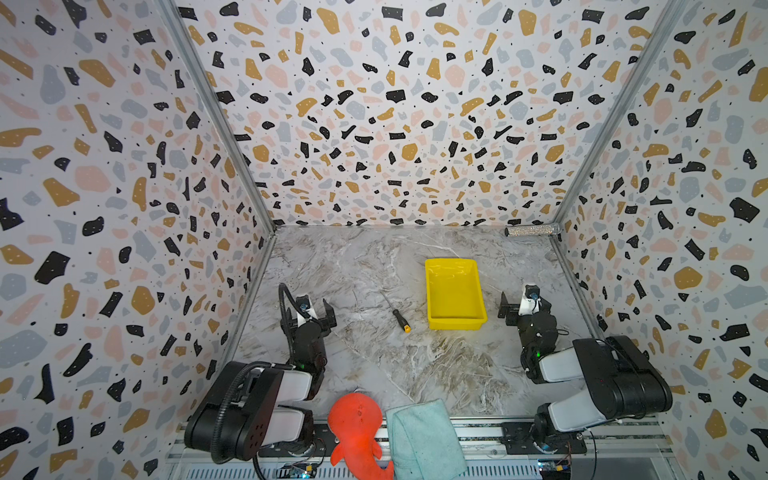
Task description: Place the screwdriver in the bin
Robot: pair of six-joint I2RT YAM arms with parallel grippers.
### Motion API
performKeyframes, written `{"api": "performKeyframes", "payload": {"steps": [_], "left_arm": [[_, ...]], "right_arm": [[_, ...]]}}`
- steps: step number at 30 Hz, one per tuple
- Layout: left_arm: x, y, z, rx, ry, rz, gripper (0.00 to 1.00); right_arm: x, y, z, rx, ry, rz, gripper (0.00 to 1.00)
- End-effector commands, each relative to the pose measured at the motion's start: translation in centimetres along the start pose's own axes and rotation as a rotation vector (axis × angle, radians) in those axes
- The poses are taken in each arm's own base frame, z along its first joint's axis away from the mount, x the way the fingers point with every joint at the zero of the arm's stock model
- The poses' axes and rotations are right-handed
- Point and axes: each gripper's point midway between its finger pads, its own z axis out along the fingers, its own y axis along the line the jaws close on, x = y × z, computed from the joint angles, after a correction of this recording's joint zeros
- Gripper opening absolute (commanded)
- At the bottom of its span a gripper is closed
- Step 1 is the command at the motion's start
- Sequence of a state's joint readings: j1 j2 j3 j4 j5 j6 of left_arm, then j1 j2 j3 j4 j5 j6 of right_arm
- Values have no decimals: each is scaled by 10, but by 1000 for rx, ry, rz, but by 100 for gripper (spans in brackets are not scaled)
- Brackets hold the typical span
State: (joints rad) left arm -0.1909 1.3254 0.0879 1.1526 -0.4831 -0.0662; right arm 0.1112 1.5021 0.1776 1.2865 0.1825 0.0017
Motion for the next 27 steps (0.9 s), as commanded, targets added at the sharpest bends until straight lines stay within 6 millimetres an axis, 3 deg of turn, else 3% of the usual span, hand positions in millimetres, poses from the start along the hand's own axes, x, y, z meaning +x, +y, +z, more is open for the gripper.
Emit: {"api": "performKeyframes", "payload": {"steps": [1,3,5,9,11,15,17,20,23,27], "left_arm": [[-33,-20,8,66,-29,20,100],[-43,-24,18,16,130,58,100],[-58,-29,21,-4,239,-14,100],[-47,-54,12,144,311,-78,100],[-44,-42,9,90,304,-92,100],[-22,11,-3,-199,299,-238,100],[-12,16,-6,-207,311,-280,100],[-13,-2,-5,-102,339,-296,100],[-12,-33,-7,45,409,-366,99],[0,-98,-30,225,498,-533,91]], "right_arm": [[-8,0,1,-2,-23,4,99],[-8,0,1,-2,-23,3,99],[-8,0,1,-1,-23,3,99],[-8,0,1,-1,-24,4,99],[-8,0,1,-1,-24,4,99],[-8,0,1,0,-22,4,99],[-8,0,1,-1,-23,4,99],[-8,0,1,-1,-23,3,99],[-8,-1,1,0,-22,5,99],[-7,0,1,0,-19,5,99]]}}
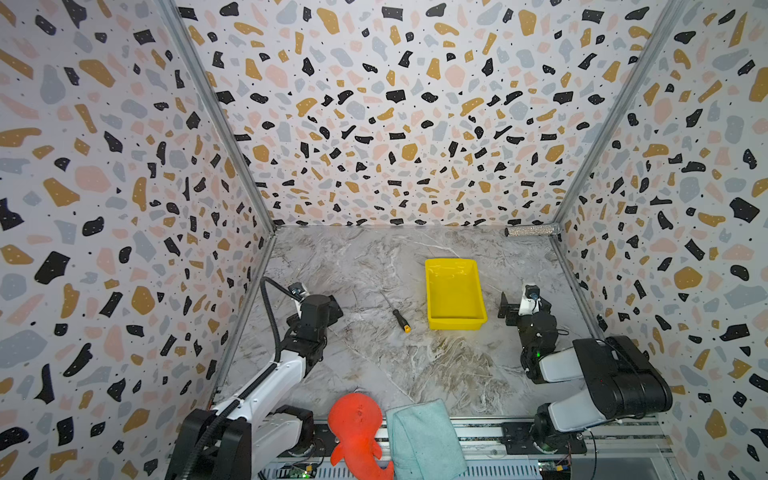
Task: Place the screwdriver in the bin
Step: 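Reach the left gripper forward over the black-handled screwdriver's handle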
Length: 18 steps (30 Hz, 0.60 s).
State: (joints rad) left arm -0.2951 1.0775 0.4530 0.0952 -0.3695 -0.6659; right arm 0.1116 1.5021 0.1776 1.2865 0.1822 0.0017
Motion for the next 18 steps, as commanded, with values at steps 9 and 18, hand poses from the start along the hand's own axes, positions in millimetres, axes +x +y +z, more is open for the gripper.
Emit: {"api": "performKeyframes", "payload": {"steps": [9,18], "left_arm": [[98,-170,-11,257,296,18,83],[144,-187,15,220,429,43,73]], "right_arm": [[-8,0,2,0,-21,7,99],[-8,0,2,-1,-21,6,99]]}}
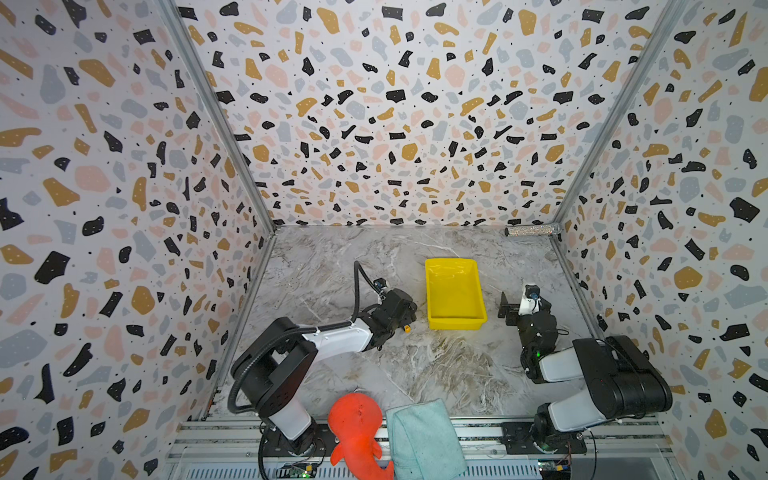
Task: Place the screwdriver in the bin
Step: 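Reach the left gripper forward over the black-handled screwdriver's handle, then lower the left gripper and close it on the screwdriver handle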
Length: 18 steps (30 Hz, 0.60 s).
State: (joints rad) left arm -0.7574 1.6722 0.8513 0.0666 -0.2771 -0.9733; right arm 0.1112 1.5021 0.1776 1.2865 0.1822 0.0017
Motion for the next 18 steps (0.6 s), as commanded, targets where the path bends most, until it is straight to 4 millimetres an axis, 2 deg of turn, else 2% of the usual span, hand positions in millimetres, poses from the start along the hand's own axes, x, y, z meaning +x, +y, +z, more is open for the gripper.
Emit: {"api": "performKeyframes", "payload": {"steps": [1,11,18], "left_arm": [[8,-4,8,-14,48,-28,72],[19,7,25,-102,70,-11,53],[32,15,33,-141,93,2,45]], "right_arm": [[-8,0,2,-1,-21,6,99],[-7,0,1,0,-20,5,99],[-7,-1,1,1,-20,4,99]]}}
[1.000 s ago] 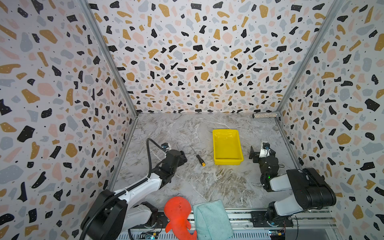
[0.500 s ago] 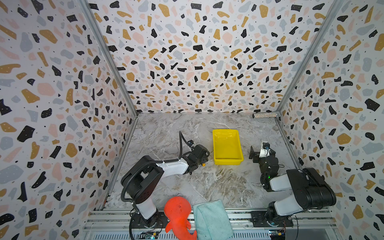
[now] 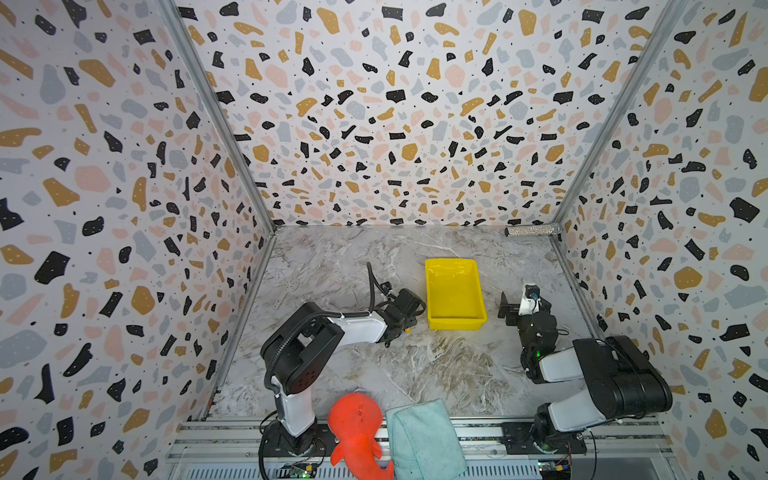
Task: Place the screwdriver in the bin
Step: 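Lower the left gripper and close it on the screwdriver handle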
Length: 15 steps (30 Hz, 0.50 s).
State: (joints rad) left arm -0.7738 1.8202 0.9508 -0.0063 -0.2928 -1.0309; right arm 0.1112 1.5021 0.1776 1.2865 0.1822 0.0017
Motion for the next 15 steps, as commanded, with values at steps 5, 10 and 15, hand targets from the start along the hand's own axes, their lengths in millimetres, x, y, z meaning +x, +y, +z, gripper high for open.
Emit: {"api": "performKeyframes", "payload": {"steps": [5,10,15], "left_arm": [[15,14,6,-66,37,19,36],[11,16,0,-77,25,28,29],[7,22,-9,-85,3,32,25]], "right_arm": [[-7,0,1,0,-20,6,99],[-8,-1,2,1,-21,6,99],[-7,-1,1,0,-20,5,99]]}}
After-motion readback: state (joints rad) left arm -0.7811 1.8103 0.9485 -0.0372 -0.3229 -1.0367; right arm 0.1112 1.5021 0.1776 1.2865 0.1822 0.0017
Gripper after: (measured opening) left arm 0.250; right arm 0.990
